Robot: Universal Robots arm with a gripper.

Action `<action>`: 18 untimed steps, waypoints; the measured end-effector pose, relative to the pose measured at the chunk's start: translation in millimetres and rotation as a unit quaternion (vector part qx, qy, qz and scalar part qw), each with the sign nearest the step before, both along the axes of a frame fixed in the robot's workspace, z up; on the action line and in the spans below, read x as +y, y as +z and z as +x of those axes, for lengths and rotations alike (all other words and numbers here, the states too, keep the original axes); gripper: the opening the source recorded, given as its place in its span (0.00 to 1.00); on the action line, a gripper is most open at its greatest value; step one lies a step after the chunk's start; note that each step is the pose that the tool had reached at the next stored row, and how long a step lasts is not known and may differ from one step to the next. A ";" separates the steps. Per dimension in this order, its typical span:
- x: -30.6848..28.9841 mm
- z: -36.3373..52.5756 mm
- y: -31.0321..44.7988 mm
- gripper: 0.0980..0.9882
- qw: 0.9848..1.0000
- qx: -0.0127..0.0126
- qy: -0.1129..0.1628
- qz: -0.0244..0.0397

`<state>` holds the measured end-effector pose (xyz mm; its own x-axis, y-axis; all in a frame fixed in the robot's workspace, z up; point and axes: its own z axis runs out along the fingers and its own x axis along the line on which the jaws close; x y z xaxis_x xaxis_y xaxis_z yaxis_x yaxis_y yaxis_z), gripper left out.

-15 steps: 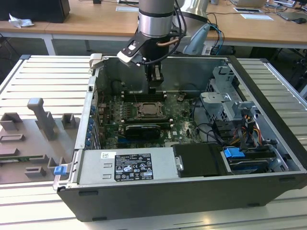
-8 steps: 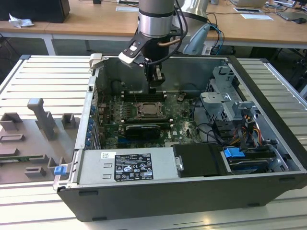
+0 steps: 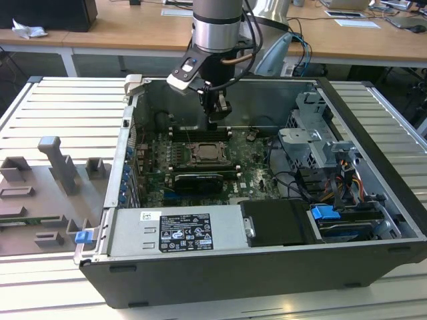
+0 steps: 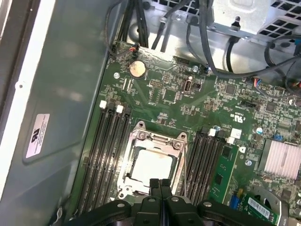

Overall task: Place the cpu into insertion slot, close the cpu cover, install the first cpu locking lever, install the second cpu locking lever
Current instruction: 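Install the first cpu locking lever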

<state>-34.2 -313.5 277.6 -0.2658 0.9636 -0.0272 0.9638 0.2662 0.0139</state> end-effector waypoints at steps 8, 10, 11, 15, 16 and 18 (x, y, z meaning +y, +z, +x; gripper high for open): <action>0.0 0.0 0.0 0.01 1.000 0.000 0.029 0.000; 0.0 0.0 0.0 0.01 0.999 0.000 0.034 0.000; 0.0 0.0 0.0 0.01 0.999 0.000 0.036 0.000; 0.0 0.0 0.0 0.01 0.999 0.000 0.046 0.000; 0.0 0.0 0.0 0.01 0.999 0.000 0.049 0.000; 0.0 0.0 0.0 0.01 0.999 0.000 0.054 0.000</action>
